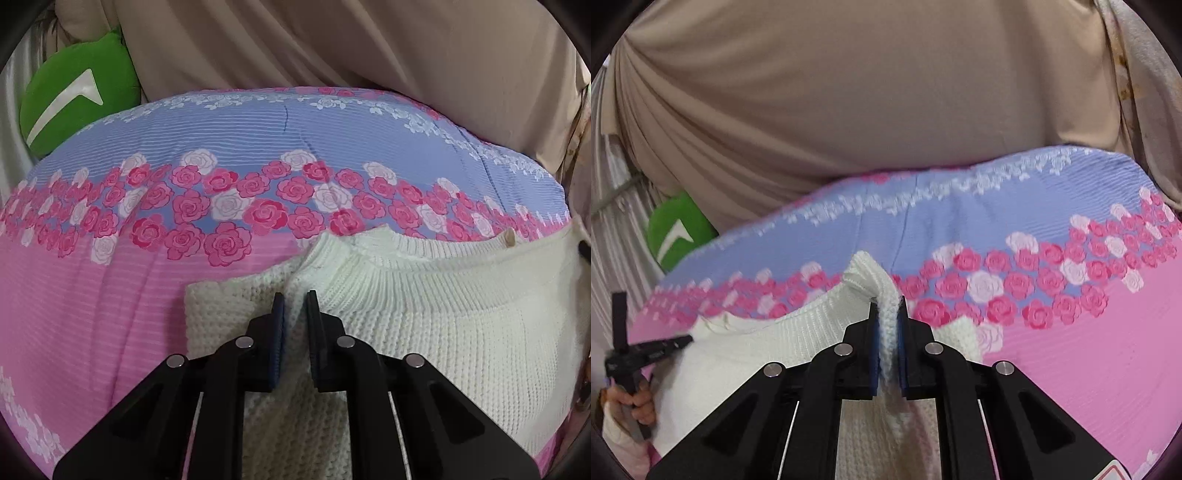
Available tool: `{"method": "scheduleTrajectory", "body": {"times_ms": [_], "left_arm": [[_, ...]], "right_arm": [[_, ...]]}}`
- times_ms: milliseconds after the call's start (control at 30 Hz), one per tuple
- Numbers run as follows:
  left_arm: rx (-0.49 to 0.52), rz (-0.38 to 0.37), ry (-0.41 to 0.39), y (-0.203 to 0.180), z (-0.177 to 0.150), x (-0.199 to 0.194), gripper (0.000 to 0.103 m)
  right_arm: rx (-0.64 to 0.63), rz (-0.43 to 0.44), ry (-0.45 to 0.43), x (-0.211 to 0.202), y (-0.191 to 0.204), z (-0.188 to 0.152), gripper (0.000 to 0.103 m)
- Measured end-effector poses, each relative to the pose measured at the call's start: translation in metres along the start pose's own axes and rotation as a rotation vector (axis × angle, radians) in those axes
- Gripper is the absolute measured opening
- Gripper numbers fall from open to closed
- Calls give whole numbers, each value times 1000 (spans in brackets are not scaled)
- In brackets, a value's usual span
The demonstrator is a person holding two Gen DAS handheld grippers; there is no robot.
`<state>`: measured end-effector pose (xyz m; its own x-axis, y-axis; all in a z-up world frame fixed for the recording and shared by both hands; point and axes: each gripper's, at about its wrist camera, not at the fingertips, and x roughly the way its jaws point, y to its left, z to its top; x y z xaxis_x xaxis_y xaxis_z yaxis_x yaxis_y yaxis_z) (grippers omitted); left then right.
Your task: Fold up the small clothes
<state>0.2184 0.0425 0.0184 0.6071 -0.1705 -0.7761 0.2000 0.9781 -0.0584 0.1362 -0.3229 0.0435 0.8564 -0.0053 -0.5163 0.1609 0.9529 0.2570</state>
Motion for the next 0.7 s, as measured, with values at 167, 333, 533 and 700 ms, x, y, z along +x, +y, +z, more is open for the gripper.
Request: {"method": "scheduleTrajectory", "body": {"times_ms": [167,333,533,700], "left_arm": [[25,42,-17,-5,-3,4,11],[26,50,-33,-5,-5,3,11],[18,46,-159,-5,0,-31,8],[13,85,-49,3,-1,9,8]], "right_arm": [[41,-76,104,36,-28,-2,7],[41,-94,179,57,-34,-14,7],[-1,-46,52,31,-13,-14,7],[36,-120,197,64,-26,-23,7]]}}
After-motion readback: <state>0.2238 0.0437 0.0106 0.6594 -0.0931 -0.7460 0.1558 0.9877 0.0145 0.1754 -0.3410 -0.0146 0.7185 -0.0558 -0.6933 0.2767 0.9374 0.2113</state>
